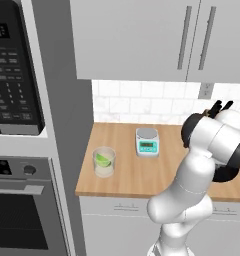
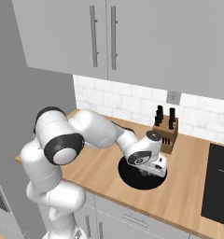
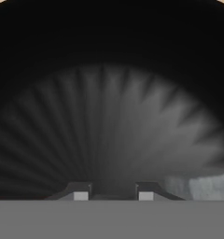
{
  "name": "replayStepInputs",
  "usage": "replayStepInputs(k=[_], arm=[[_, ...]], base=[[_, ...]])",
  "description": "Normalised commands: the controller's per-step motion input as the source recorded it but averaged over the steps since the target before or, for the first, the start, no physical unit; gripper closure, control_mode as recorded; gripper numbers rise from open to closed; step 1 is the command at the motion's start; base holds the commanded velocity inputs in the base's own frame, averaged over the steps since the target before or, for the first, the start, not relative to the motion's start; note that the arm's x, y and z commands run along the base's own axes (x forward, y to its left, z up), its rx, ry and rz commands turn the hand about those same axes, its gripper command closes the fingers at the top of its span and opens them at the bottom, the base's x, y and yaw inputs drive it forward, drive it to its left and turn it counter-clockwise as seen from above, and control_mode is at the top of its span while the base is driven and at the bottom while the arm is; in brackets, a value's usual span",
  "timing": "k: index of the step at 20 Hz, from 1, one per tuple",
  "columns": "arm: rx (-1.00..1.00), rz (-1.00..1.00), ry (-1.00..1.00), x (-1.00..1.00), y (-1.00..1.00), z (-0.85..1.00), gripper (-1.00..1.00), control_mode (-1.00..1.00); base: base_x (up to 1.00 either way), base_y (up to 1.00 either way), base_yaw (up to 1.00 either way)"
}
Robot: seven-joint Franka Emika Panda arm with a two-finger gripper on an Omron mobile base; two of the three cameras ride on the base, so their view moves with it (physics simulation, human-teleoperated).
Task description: Grab a lemon wedge from the fridge and one ice cube from the ice bowl, and put them in the glass of lemonade.
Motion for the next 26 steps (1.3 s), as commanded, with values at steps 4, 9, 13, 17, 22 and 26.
replayStepInputs(k=[4, 9, 13, 17, 22, 26], arm=[[0.01, 0.0, 0.0, 0.0, 0.0, -0.1, 1.0, -1.0], [0.0, 0.0, 0.0, -0.03, 0.0, 0.0, 1.0, -1.0], [0.0, 0.0, 0.0, -0.23, 0.17, 0.42, 1.0, -1.0], [0.0, 0.0, -0.01, -0.28, 0.48, 0.58, 1.0, -1.0], [-0.03, 0.01, -0.02, -0.2, 0.95, 0.66, 1.0, -1.0], [-0.1, 0.09, -0.01, -0.3, 1.0, 0.5, 1.0, -1.0]], base=[[0.0, 0.0, 0.0], [0.0, 0.0, 0.0], [0.0, 0.0, 0.0], [0.0, 0.0, 0.0], [0.0, 0.0, 0.0], [0.0, 0.0, 0.0]])
